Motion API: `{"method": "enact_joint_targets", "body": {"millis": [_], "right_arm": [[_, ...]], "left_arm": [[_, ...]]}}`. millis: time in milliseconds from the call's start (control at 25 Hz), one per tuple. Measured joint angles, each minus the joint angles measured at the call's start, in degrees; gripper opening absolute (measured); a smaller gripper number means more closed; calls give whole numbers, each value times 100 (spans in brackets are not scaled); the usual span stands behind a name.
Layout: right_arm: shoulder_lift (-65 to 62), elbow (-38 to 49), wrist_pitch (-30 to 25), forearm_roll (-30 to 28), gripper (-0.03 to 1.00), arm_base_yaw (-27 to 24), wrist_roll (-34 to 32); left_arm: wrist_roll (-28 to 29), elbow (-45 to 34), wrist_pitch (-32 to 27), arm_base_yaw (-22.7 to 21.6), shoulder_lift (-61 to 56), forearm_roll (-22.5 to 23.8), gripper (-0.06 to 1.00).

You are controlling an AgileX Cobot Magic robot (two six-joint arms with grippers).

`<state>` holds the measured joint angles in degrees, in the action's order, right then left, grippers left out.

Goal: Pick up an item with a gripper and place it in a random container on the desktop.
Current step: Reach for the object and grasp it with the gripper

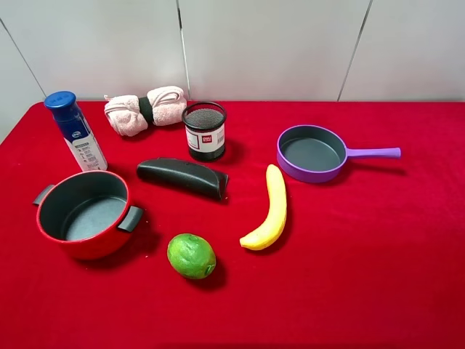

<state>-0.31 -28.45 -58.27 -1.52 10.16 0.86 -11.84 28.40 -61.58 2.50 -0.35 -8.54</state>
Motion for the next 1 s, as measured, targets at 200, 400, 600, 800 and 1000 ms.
{"method": "enact_joint_targets", "body": {"millis": [200, 400, 600, 800, 1000], "right_arm": [[0, 0, 0, 0, 69, 0, 0], [0, 0, 0, 0, 69, 0, 0], [0, 0, 0, 0, 69, 0, 0], [0, 0, 0, 0, 69, 0, 0], [0, 0, 0, 0, 69, 0, 0]], "left_arm": [[0, 0, 0, 0, 0, 0, 98], [0, 0, 0, 0, 0, 0, 98], [0, 0, 0, 0, 0, 0, 98], [0, 0, 0, 0, 0, 0, 98], [0, 0, 0, 0, 0, 0, 98]]}}
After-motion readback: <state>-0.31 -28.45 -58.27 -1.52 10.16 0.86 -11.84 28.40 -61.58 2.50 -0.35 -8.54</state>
